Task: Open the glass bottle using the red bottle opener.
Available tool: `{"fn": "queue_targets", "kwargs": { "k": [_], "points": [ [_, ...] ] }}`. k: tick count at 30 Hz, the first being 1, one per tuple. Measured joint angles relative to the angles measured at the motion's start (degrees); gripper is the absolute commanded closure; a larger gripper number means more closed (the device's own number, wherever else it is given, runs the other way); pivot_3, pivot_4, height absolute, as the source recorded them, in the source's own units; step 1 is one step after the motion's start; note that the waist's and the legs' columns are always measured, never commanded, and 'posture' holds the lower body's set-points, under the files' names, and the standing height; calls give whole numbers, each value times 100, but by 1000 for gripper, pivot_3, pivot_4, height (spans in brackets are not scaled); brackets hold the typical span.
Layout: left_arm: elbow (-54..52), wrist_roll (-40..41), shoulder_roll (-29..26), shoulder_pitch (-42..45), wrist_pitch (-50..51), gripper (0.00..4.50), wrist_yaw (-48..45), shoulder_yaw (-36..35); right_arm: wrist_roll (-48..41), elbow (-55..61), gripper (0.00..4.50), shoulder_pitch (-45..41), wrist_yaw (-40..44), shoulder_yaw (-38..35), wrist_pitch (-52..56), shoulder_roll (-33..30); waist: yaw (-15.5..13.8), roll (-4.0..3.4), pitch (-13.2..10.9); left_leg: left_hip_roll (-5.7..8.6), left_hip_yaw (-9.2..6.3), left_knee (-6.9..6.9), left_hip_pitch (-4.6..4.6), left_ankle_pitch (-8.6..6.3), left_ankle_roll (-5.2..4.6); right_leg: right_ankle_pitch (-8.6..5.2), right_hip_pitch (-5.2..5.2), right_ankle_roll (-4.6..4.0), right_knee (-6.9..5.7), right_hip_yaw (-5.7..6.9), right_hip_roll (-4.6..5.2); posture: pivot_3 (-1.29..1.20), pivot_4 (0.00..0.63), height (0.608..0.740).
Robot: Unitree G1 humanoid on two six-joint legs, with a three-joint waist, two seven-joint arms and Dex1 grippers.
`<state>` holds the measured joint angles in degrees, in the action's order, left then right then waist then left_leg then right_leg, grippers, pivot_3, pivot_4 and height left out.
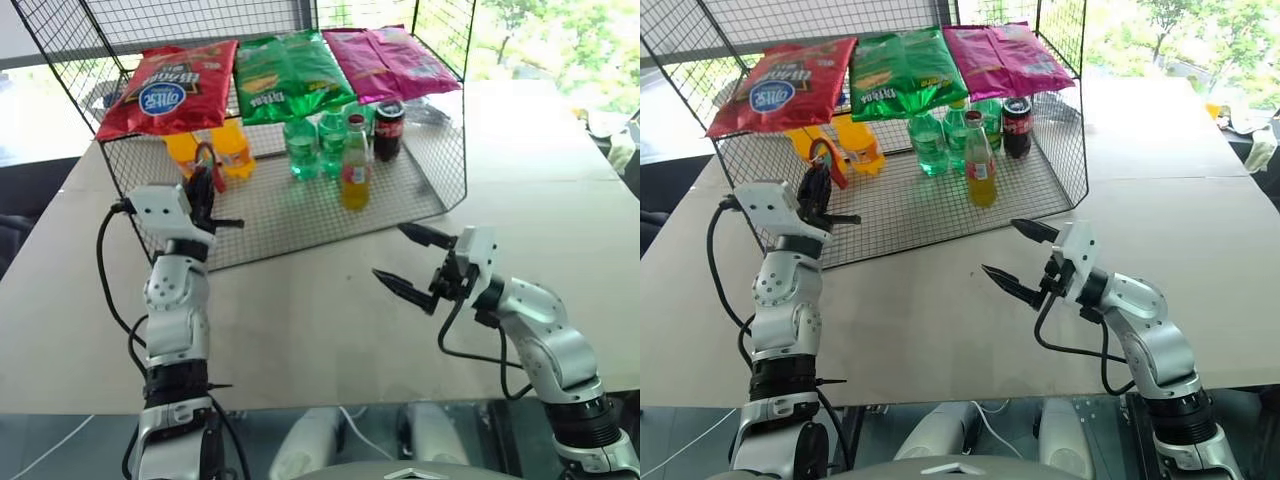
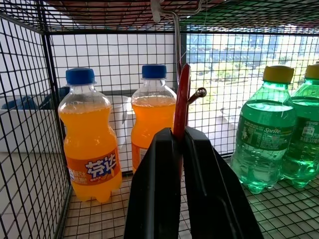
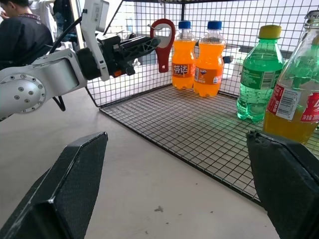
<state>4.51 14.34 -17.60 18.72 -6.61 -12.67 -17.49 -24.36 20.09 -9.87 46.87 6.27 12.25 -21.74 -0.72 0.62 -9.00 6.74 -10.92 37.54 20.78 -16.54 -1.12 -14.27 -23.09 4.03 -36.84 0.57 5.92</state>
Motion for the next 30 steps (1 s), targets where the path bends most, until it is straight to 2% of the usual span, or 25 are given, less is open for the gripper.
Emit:
{"fn": "queue_targets", "kwargs": {
  "k": [11, 24, 30],
  "points": [
    [-386, 199, 15, -87, 263, 4452, -7, -3, 79, -5, 0, 0, 24, 57, -38, -4, 1, 1, 1, 0, 1, 1, 1, 0, 0, 0, 0, 0, 0, -3, 0, 0, 150, 740],
    [-1300, 2346, 215, -694, 928, 4452, -942, -297, 70, -46, 0, -23, 106, 74, -172, 63, 0, 2, 2, 0, 2, 15, 0, 0, 0, 1, 2, -2, -8, -6, -1, 0, 150, 740],
    [-1308, 2818, 77, -863, 1207, 4452, -1160, -525, -164, -45, 0, -113, 168, 51, -177, 151, 1, 2, 2, -2, 2, 17, -1, 0, 0, 2, 2, -3, -10, -7, -6, 0, 150, 740]
  ]
}}
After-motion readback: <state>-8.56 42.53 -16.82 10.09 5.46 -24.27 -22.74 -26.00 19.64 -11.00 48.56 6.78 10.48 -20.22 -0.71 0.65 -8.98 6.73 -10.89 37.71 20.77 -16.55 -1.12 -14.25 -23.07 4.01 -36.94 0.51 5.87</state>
